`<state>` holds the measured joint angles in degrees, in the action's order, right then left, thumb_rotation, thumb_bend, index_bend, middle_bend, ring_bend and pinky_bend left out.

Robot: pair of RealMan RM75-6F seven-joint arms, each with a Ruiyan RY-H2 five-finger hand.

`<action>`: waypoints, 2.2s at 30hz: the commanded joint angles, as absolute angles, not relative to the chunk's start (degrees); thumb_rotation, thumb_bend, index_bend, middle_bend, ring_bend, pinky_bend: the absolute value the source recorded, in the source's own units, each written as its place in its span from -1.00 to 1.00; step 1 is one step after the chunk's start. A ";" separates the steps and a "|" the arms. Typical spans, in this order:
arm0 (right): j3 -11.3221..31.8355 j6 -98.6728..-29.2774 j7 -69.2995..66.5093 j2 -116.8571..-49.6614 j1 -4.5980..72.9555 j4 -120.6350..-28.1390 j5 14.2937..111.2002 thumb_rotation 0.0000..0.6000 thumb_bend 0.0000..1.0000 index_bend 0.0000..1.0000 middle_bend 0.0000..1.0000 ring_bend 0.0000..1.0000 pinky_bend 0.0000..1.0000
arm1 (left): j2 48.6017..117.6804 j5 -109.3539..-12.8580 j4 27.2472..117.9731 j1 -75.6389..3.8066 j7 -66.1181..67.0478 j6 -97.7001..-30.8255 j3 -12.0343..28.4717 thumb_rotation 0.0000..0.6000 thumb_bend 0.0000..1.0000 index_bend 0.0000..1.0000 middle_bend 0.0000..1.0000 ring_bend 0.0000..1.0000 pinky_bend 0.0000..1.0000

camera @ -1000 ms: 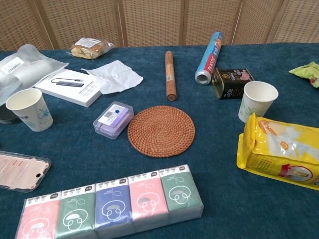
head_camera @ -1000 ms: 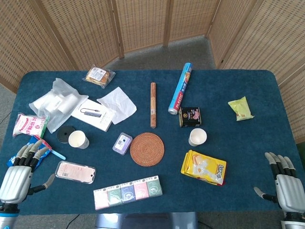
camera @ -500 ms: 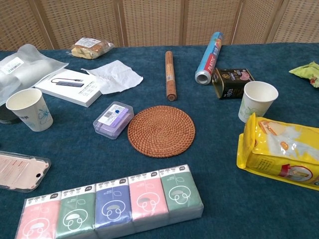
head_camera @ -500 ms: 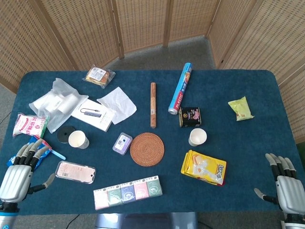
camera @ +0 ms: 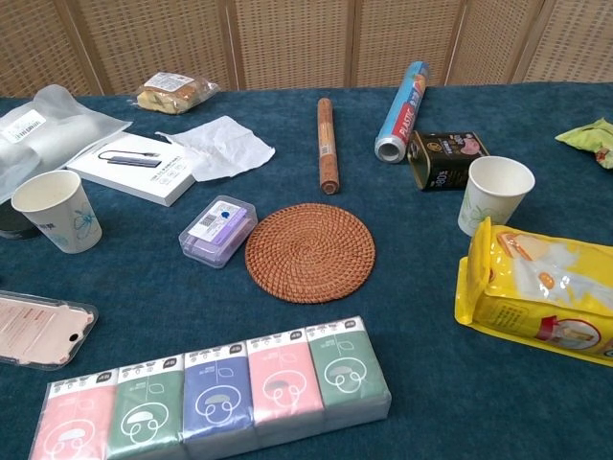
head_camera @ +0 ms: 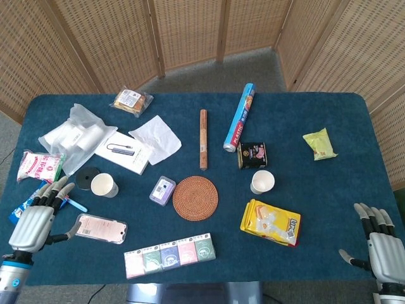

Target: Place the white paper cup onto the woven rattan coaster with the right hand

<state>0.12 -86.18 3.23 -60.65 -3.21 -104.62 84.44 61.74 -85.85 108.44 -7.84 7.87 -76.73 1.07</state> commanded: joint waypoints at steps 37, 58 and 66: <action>11.58 -54.08 -1.79 -68.76 27.23 -102.72 76.35 1.00 -0.69 -1.00 -1.00 -1.00 -1.00 | 60.62 -92.26 112.09 -7.95 1.14 -81.50 -0.64 0.50 -0.31 -0.92 -1.00 -1.00 -1.00; 11.45 -46.53 6.79 -73.27 36.49 -93.40 64.25 1.00 -0.64 -0.99 -1.00 -1.00 -1.00 | 59.39 -92.40 111.06 -7.32 -1.85 -82.14 -1.36 0.50 -0.31 -0.93 -1.00 -1.00 -1.00; 10.60 -47.77 5.85 -75.25 36.65 -89.92 64.55 1.00 -0.61 -0.76 -0.90 -1.00 -0.96 | 58.98 -92.85 111.38 -7.50 -1.98 -81.87 -1.57 0.51 -0.31 -0.94 -1.00 -1.00 -1.00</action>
<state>10.74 -47.54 6.06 -74.96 36.61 -90.29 64.34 58.98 -92.85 111.38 -7.50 -1.98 -81.87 -1.57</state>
